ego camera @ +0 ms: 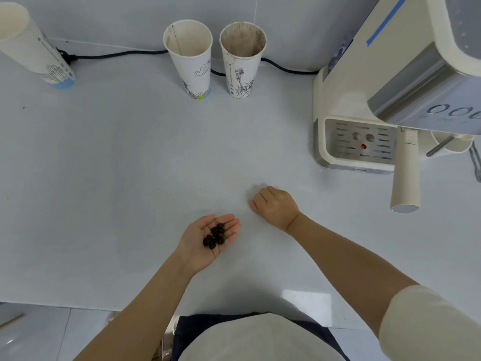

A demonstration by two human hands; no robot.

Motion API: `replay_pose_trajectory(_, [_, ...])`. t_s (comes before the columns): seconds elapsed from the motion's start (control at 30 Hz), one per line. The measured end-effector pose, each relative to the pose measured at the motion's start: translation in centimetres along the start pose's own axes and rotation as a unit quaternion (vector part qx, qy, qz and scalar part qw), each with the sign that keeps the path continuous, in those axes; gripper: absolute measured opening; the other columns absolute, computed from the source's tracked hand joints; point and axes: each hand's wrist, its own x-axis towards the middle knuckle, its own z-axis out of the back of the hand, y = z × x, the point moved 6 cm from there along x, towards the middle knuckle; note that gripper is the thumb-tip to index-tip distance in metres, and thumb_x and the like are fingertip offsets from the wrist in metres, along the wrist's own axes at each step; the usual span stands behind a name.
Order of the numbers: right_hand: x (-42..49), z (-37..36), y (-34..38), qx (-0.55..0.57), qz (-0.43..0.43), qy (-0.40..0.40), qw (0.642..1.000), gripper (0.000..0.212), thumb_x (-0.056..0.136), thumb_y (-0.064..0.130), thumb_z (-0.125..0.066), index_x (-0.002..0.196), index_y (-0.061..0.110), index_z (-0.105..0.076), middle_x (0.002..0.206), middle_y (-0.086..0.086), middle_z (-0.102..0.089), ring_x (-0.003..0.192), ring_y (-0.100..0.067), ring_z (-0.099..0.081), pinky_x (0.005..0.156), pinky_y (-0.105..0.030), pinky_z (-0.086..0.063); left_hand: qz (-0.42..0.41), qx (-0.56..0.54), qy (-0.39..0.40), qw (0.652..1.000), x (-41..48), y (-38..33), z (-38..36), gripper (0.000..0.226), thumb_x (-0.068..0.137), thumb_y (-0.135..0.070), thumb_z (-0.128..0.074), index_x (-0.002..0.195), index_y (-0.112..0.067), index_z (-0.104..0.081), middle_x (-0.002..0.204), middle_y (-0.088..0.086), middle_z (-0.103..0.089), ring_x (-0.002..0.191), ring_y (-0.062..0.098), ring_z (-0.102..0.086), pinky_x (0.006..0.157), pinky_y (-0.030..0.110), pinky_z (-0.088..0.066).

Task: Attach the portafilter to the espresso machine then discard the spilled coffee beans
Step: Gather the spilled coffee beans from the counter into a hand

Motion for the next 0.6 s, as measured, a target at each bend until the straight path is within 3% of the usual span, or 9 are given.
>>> replay_pose_trajectory(0.13, [-0.1, 0.0, -0.1, 0.0, -0.015, -0.027, 1.0, 0.061, 0.096, 0.017, -0.028, 0.038, 0.013, -0.05, 0.035, 0.0, -0.049, 0.03, -0.013, -0.046, 0.027, -0.017, -0.034, 0.003, 0.007, -0.005, 1.0, 0.3, 0.1, -0.2, 0.057, 0.095, -0.019, -0.03, 0.068, 0.003, -0.074, 0.073, 0.016, -0.075, 0.066, 0.022, -0.073, 0.058, 0.03, -0.06])
replay_pose_trajectory(0.2, [-0.1, -0.1, -0.3, -0.007, -0.023, -0.025, 0.999, 0.053, 0.09, 0.013, -0.042, 0.037, 0.013, -0.048, 0.033, 0.0, -0.047, 0.027, -0.013, -0.044, 0.026, -0.015, -0.032, 0.006, 0.008, -0.004, 1.0, 0.4, 0.1, -0.5, 0.057, 0.095, -0.019, -0.03, 0.068, 0.003, -0.074, 0.073, 0.016, -0.075, 0.066, 0.023, -0.073, 0.057, 0.03, -0.061])
replay_pose_trajectory(0.27, [0.1, -0.1, -0.4, -0.022, -0.031, -0.002, 0.999, 0.04, 0.063, 0.007, -0.073, 0.035, 0.014, -0.045, 0.031, 0.001, -0.045, 0.024, -0.014, -0.04, 0.026, -0.013, -0.03, 0.005, 0.01, -0.001, 1.0, 0.5, 0.1, -0.7, 0.057, 0.095, -0.019, -0.03, 0.068, 0.003, -0.075, 0.073, 0.016, -0.075, 0.066, 0.023, -0.073, 0.057, 0.029, -0.061])
replay_pose_trajectory(0.33, [0.0, -0.1, -0.6, -0.031, -0.049, 0.008, 0.998, 0.04, 0.044, 0.006, -0.082, 0.033, 0.014, -0.044, 0.03, 0.001, -0.043, 0.023, -0.014, -0.038, 0.025, -0.011, -0.029, 0.004, 0.016, -0.002, 1.0, 0.7, 0.1, -0.9, 0.057, 0.095, -0.019, -0.03, 0.068, 0.003, -0.075, 0.073, 0.016, -0.075, 0.066, 0.023, -0.073, 0.057, 0.029, -0.061])
replay_pose_trajectory(0.47, [-0.3, -0.1, -1.2, -0.019, -0.089, -0.022, 0.996, 0.04, 0.071, 0.015, -0.054, 0.032, 0.014, -0.045, 0.029, 0.0, -0.043, 0.022, -0.016, -0.039, 0.027, -0.011, -0.028, 0.005, 0.022, -0.005, 1.0, 1.0, 0.1, -1.1, 0.058, 0.095, -0.02, -0.03, 0.067, 0.003, -0.075, 0.072, 0.017, -0.075, 0.066, 0.023, -0.073, 0.057, 0.03, -0.061])
replay_pose_trajectory(0.6, [-0.5, -0.1, -1.2, -0.022, -0.092, -0.022, 0.995, 0.044, 0.074, 0.018, -0.046, 0.03, 0.014, -0.045, 0.027, 0.001, -0.042, 0.021, -0.015, -0.037, 0.026, -0.011, -0.029, 0.002, 0.034, -0.005, 0.999, 1.3, 0.1, -1.4, 0.058, 0.095, -0.019, -0.03, 0.067, 0.003, -0.075, 0.073, 0.017, -0.075, 0.067, 0.024, -0.073, 0.057, 0.03, -0.061])
